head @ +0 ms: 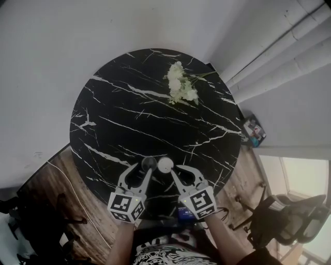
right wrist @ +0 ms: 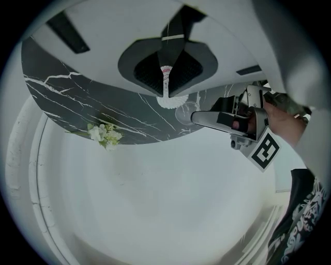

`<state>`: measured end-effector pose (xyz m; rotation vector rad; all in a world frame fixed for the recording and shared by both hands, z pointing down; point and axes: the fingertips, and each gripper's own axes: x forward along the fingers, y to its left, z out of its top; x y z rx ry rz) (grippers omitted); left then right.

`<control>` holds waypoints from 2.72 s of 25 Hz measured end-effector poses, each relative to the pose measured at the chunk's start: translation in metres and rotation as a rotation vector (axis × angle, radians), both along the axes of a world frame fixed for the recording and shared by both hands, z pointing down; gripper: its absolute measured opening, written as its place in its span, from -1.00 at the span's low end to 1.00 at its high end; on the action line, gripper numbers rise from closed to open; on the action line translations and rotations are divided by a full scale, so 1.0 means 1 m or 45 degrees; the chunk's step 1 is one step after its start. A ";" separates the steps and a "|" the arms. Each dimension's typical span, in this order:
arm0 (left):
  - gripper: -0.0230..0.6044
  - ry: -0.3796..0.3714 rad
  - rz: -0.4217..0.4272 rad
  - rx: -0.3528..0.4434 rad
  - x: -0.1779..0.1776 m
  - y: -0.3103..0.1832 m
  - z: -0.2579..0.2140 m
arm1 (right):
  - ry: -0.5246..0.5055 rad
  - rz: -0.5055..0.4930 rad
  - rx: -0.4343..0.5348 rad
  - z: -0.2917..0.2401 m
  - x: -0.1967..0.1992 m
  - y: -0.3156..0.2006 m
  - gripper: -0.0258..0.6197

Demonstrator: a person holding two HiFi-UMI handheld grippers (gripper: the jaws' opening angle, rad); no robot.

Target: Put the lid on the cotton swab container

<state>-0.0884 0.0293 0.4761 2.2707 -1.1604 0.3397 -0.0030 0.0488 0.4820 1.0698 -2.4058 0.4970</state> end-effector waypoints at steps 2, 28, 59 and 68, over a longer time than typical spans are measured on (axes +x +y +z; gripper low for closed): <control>-0.48 0.001 -0.002 0.002 0.000 -0.001 -0.001 | -0.006 0.007 -0.004 0.000 0.000 0.000 -0.85; -0.48 0.061 0.023 0.056 0.008 -0.001 -0.021 | -0.003 0.021 -0.001 0.001 -0.003 -0.002 -0.86; -0.48 0.083 0.145 0.033 0.040 0.009 -0.024 | -0.114 0.035 -0.051 0.001 0.000 -0.003 -0.85; -0.48 0.100 0.184 0.022 0.047 0.011 -0.024 | -0.172 0.074 -0.062 -0.002 0.008 -0.007 -0.85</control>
